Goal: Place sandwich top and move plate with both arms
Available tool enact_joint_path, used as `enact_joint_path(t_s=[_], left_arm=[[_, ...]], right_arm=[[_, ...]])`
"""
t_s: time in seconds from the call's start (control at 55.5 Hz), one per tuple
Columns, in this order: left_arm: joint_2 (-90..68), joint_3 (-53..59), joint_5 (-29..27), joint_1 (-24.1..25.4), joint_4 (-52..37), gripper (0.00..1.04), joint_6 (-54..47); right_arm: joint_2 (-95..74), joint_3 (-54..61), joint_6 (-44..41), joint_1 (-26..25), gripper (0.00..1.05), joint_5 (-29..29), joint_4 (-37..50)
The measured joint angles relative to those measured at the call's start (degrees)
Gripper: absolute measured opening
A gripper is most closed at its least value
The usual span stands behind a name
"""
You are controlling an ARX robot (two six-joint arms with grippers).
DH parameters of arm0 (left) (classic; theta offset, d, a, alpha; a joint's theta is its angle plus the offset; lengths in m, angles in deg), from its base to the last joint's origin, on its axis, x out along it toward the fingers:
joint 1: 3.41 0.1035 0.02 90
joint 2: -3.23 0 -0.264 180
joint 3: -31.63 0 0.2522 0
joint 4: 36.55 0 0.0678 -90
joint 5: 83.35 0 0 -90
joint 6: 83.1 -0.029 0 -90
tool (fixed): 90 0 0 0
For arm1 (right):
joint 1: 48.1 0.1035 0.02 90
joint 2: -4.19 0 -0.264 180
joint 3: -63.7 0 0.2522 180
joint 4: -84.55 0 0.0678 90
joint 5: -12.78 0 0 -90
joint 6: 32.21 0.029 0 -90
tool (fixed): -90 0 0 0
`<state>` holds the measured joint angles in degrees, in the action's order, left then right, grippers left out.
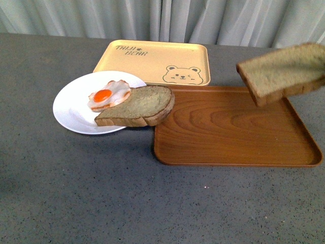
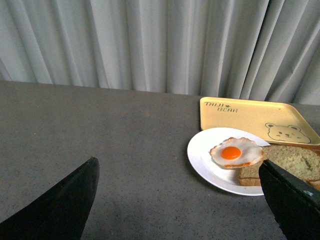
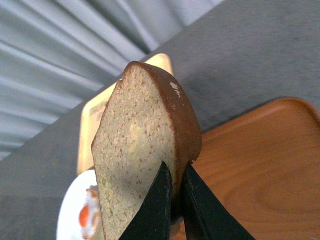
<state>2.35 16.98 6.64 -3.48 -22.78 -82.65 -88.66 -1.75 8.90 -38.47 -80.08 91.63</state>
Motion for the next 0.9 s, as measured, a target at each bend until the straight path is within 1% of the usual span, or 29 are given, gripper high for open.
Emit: enact_joint_path(t_s=[0.216, 0.432, 0.541, 0.631, 0.901], left_arm=[[0.0, 0.0, 0.0, 0.0, 0.0, 0.96, 0.0], [0.0, 0.0, 0.0, 0.0, 0.0, 0.96, 0.0], [0.0, 0.0, 0.0, 0.0, 0.0, 0.96, 0.0], [0.0, 0.0, 0.0, 0.0, 0.0, 0.96, 0.0], [0.0, 0.0, 0.0, 0.0, 0.0, 0.96, 0.0]], right_arm=[[-9.8, -12.0, 2.8, 12.1, 0.02, 4.7, -1.0], [-21.7, -21.0, 4.6, 20.8, 0.02, 10.8, -3.5], [-26.6, -24.7, 6.2, 23.8, 0.02, 13.3, -4.7], [-28.8, -26.4, 7.6, 25.2, 0.02, 14.5, -5.8], [-29.2, -25.7, 9.1, 26.1, 0.02, 17.7, -8.3]])
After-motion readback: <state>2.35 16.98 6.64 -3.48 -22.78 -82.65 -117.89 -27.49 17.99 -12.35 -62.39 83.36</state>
